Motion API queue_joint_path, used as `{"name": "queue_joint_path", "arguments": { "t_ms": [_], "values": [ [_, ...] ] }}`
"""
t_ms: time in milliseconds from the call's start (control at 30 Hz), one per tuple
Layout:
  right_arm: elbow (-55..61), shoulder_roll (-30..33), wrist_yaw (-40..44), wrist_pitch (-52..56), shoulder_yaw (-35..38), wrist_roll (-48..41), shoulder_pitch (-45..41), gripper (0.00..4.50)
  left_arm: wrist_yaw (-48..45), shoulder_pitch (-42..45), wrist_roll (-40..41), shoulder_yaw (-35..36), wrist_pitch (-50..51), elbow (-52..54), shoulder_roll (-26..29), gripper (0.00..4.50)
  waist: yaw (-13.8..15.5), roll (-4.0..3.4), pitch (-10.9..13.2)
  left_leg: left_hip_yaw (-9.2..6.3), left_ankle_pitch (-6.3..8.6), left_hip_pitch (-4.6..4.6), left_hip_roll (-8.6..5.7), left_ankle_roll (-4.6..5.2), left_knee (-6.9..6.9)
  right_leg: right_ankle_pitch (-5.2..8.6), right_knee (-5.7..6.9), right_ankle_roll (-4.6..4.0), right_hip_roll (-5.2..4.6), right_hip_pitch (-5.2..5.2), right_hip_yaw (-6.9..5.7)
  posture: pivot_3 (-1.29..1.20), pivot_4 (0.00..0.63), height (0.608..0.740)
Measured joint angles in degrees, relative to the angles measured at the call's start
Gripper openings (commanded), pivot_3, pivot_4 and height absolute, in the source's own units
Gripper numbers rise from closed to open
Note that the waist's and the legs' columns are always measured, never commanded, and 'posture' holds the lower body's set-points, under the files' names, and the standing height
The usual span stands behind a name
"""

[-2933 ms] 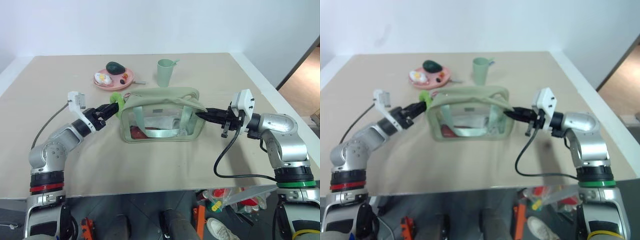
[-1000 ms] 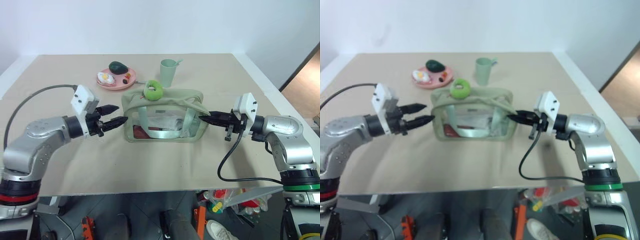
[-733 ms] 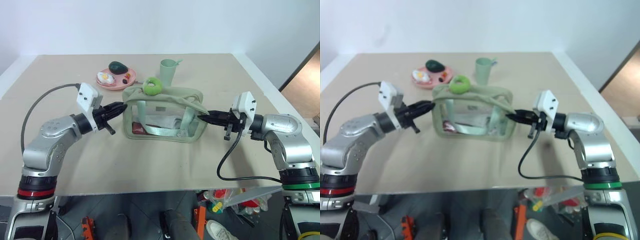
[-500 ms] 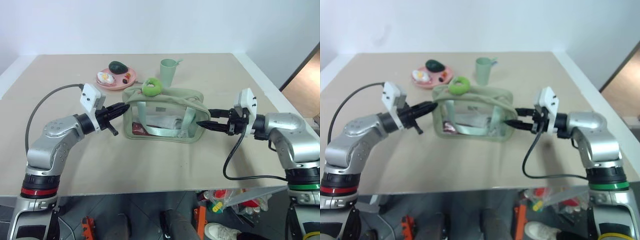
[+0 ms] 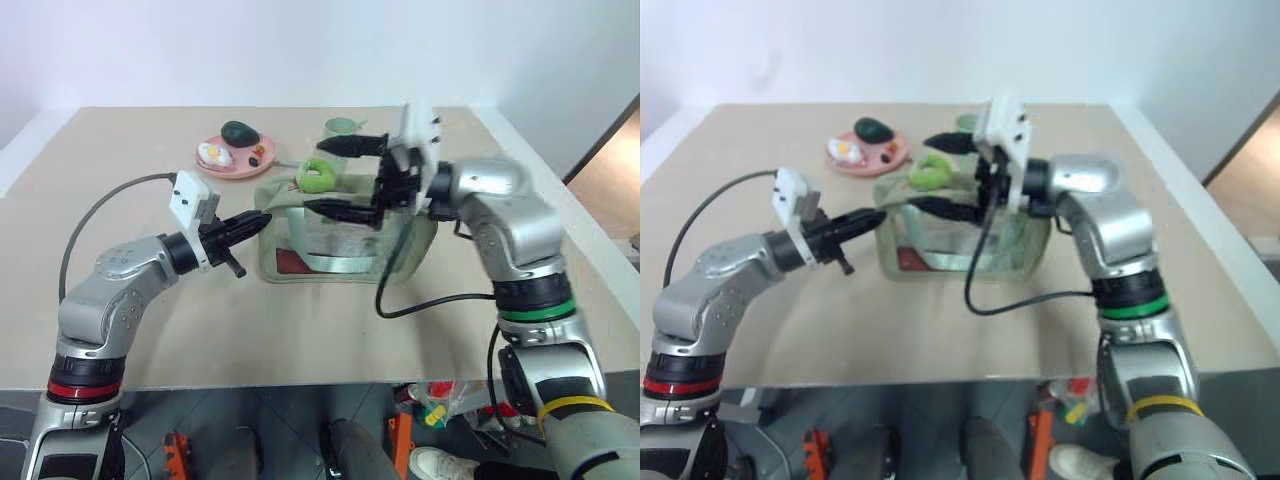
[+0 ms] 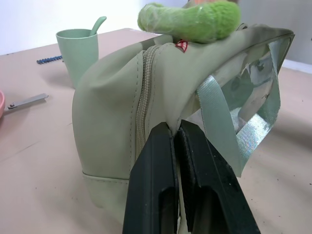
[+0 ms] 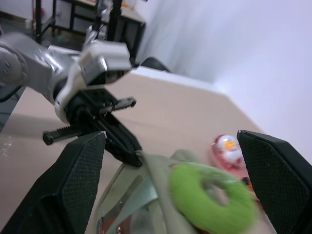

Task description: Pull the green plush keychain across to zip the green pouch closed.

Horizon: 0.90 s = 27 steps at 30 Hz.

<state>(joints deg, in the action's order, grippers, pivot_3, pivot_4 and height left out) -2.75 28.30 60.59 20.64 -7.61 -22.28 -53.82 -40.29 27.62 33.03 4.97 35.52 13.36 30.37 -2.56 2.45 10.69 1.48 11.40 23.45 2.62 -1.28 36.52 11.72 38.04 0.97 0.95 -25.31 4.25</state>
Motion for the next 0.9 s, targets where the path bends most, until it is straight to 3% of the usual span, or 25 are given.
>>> {"name": "queue_joint_path", "arguments": {
  "t_ms": [67, 167, 333, 533, 867, 900],
  "values": [
    [-3.20, -0.32, 0.12, -2.34, -0.82, 1.91, -0.19, 4.47, 0.35, 0.00, 0.02, 0.01, 0.00, 0.16, -0.03, 0.00, 0.00, 0.00, 0.00, 0.03, 0.00, 0.02, -0.06, 0.00, 0.00, 0.01, -0.03, 0.04, -0.08, 0.00, 0.01, 0.00, 0.150, 0.740],
    [-6.49, -1.00, 0.24, -3.94, -0.87, 3.45, -0.28, 3.70, 1.06, 0.00, 0.03, 0.01, 0.00, 0.46, -0.06, 0.00, -0.08, 0.00, 0.00, 0.04, 0.01, 0.00, -0.06, 0.00, -0.01, 0.01, -0.03, 0.04, -0.08, 0.00, 0.01, 0.00, 0.150, 0.740],
    [-11.19, -2.17, 0.29, -6.08, -0.90, 5.20, -1.06, 1.87, 1.65, 0.00, -0.08, -0.02, 0.00, 0.83, -0.06, 0.00, -0.12, 0.00, 0.00, 0.00, 0.01, -0.06, 0.03, 0.00, -0.02, -0.01, 0.00, -0.01, 0.05, 0.01, -0.01, 0.00, 0.150, 0.740],
    [-12.68, -3.16, 0.47, -6.27, -0.87, 5.56, -1.28, 0.05, 2.33, -0.31, -0.09, -0.12, 0.00, 1.20, -0.07, 0.00, -0.13, 0.00, 0.00, 0.01, 0.01, -0.06, 0.03, 0.00, -0.02, -0.01, 0.00, -0.01, 0.05, 0.01, 0.00, 0.00, 0.150, 0.740],
    [-13.61, -4.63, 0.52, -6.47, -0.85, 5.69, -2.61, 0.05, 2.43, -0.83, -0.35, -0.46, 0.00, 1.86, -0.24, 0.00, -0.14, 0.00, 0.00, 0.01, 0.01, -0.05, 0.02, 0.00, -0.02, -0.01, 0.00, -0.01, 0.03, 0.01, 0.00, 0.00, 0.150, 0.740],
    [-13.85, -4.69, 0.59, -5.97, -0.85, 5.66, -2.85, 0.29, 2.45, -0.83, -0.35, -0.50, 0.00, 1.86, -0.27, 0.00, -0.14, 0.00, 0.00, 0.01, 0.01, -0.05, 0.02, 0.01, -0.02, -0.01, 0.00, -0.01, 0.03, 0.01, 0.00, 0.00, 0.150, 0.740]
  ]
}}
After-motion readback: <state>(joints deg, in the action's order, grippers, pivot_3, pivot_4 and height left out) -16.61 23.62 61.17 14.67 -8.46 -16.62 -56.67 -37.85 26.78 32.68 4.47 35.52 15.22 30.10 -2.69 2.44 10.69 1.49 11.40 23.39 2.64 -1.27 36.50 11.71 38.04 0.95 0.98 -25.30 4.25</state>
